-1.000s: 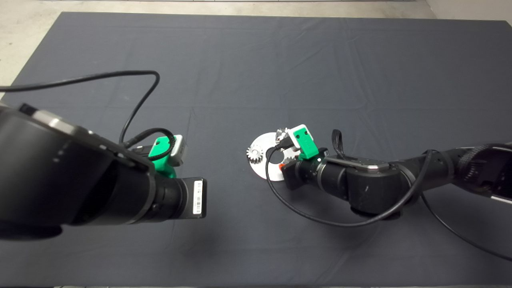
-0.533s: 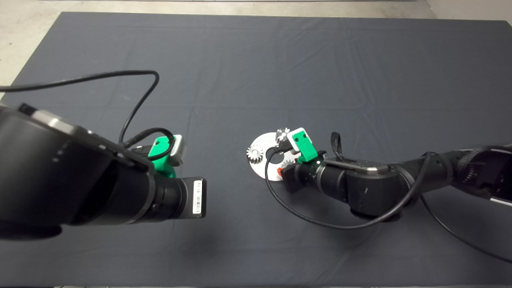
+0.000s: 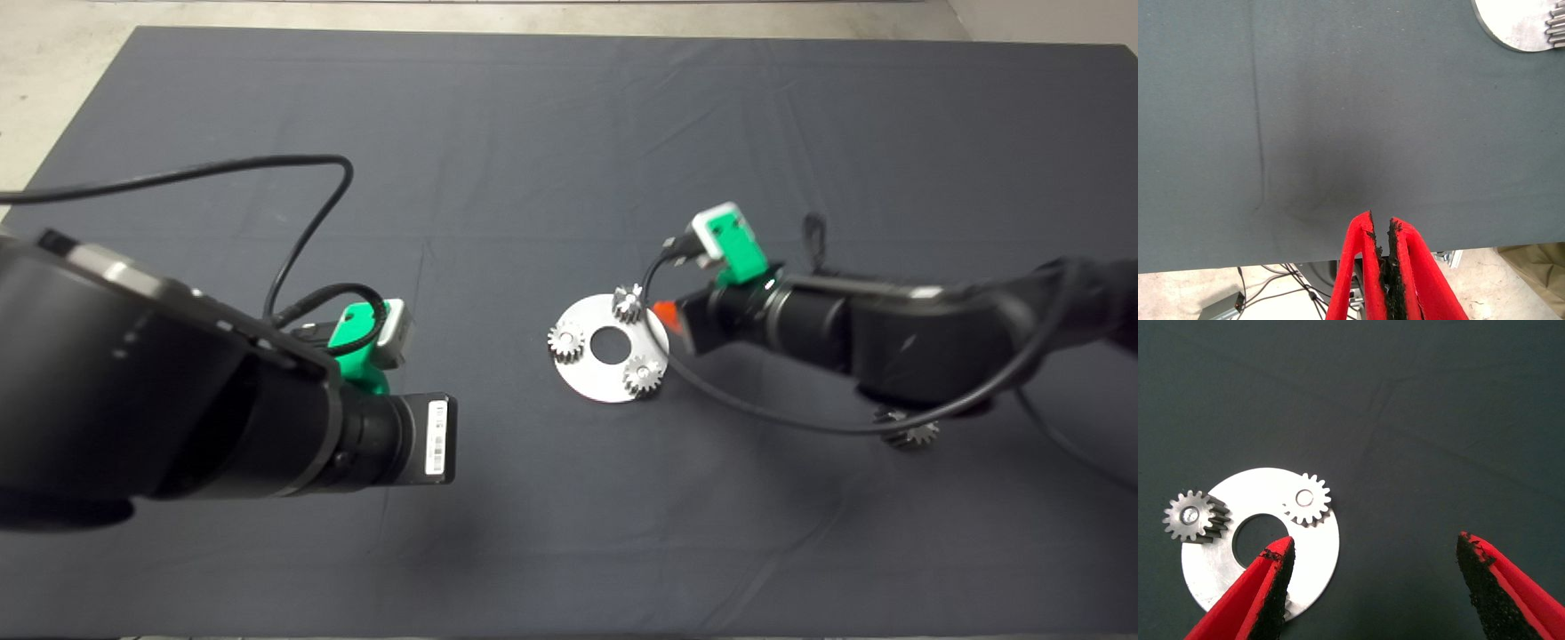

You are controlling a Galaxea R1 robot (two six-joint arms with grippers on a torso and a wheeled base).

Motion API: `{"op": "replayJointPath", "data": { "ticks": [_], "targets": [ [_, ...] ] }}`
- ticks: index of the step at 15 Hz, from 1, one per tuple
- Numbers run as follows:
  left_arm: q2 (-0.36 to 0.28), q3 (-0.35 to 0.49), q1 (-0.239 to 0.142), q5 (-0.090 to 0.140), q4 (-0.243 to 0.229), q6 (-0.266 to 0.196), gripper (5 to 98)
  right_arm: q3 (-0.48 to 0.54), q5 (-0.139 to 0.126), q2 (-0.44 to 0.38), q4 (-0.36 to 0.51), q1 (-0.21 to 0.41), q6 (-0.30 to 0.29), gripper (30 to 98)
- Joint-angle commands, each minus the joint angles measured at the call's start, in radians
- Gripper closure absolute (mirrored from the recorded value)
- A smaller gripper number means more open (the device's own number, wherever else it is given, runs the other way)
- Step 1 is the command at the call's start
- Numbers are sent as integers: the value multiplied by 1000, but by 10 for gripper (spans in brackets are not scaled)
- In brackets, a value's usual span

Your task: Remove an incorrectly installed larger gear and replace it with the correct smaller gear

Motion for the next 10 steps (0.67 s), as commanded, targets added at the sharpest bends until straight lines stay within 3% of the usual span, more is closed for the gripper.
{"op": "replayJointPath", "data": {
  "ticks": [1, 3, 5, 6, 7, 9, 10],
  "targets": [
    [-20, 54, -17, 65, -25, 22, 984, 234, -93, -145, 508, 436, 149, 649],
    [-22, 66, -17, 65, -45, 24, 984, 328, -88, -145, 636, 524, 175, 649],
    [-17, 91, -18, 60, -57, 27, 984, 346, -81, -164, 699, 536, 273, 649],
    [-19, 93, -18, 39, -68, 25, 984, 344, -75, -175, 770, 536, 277, 649],
    [-32, 93, -18, -4, -85, 24, 984, 343, -63, -189, 856, 539, 280, 649],
    [-79, 93, -18, -111, -122, 24, 984, 340, 9, -234, 926, 541, 282, 649],
    [-107, 91, -18, -183, -122, 25, 984, 335, 20, -273, 947, 551, 283, 649]
  ]
}}
